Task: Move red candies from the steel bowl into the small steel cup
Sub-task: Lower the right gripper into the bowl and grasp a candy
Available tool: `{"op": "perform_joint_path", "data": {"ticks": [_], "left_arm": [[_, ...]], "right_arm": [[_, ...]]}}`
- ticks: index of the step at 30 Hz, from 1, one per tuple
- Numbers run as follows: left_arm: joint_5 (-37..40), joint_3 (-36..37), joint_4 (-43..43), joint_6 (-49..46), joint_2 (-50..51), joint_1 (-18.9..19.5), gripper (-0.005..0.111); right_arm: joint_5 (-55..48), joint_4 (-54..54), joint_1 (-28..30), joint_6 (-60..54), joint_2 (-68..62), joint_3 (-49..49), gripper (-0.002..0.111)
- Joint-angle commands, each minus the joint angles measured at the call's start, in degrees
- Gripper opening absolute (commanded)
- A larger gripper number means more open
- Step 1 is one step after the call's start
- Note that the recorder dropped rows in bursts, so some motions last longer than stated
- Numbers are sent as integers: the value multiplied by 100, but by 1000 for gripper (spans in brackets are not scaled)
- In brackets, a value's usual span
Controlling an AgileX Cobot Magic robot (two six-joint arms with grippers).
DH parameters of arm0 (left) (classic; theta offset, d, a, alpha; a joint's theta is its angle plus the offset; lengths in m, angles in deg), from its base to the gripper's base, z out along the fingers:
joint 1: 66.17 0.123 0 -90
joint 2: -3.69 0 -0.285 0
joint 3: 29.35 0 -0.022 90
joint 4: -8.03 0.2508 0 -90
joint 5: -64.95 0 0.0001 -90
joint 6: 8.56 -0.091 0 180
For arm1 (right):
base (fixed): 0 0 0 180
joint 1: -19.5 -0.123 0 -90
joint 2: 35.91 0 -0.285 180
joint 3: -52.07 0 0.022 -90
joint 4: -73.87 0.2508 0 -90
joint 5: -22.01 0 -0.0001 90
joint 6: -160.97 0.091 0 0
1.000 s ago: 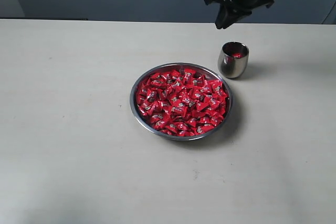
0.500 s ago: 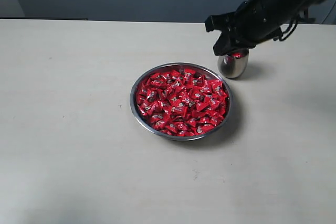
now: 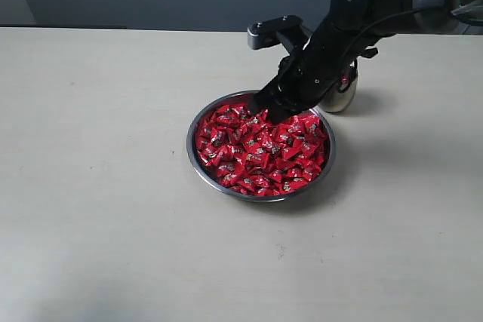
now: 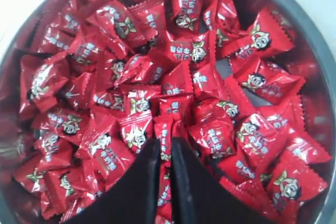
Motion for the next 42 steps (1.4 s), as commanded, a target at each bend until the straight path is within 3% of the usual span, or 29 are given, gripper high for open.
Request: {"op": "perform_joint_path", "data": {"ticks": [1,8,14,20,42], "left_arm": [[-46,-48,11,15,-27,-2,0],[-46,-48,11,15,-27,-2,0],[-46,-48,11,15,-27,-2,0],[-46,-48,11,15,-27,-2,0],[-46,-48,11,15,-27,-2,0]], "right_arm": [[-132,-187,-54,84,-43,-245,9],[-243,-241,-274,84,-211,-270,12],[-287,-231,-308,84,-371,-270,46],[-95,-413,-308,84,-530,-274,39],[-244,-791,-308,328,-1062,-585,39]]}}
